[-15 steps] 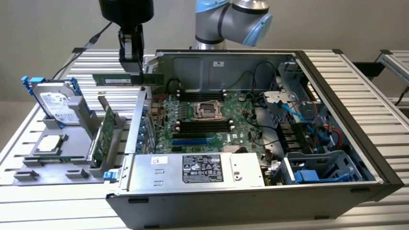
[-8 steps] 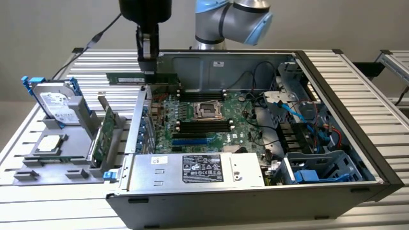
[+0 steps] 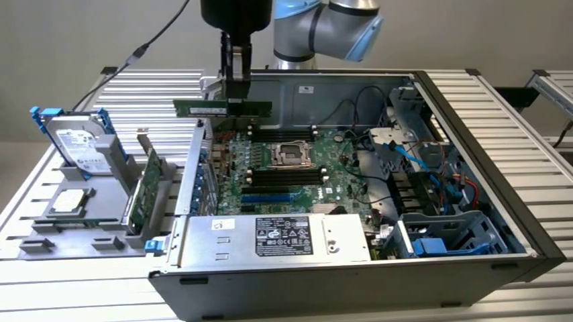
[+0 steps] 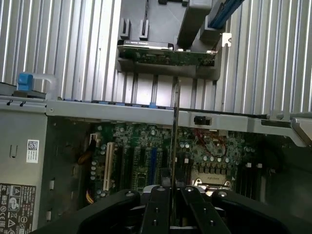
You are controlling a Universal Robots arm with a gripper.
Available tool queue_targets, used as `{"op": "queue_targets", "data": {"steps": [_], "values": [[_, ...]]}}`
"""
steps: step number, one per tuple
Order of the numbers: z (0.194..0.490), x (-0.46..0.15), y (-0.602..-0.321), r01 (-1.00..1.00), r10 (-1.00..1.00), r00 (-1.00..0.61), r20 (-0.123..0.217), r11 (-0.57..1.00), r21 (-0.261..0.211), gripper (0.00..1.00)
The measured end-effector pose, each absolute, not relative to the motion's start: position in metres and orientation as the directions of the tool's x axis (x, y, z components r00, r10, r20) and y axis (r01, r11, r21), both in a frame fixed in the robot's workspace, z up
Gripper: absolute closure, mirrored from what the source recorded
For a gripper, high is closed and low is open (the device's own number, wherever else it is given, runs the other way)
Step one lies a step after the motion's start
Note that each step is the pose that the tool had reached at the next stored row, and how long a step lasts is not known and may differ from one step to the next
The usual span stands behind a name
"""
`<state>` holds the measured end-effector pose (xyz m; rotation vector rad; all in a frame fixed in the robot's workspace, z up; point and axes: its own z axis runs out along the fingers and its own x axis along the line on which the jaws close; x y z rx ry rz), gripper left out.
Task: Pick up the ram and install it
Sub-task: 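Pick up the ram and move it above insertion slot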
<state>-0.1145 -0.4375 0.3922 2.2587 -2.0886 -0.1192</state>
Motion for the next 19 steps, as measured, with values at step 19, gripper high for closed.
{"op": "queue_targets", "data": {"steps": [19], "values": [[0.389,-0.058,-0.412,-0.992,-0.997,0.08,-0.014,-0.081,0.096,0.86]]}}
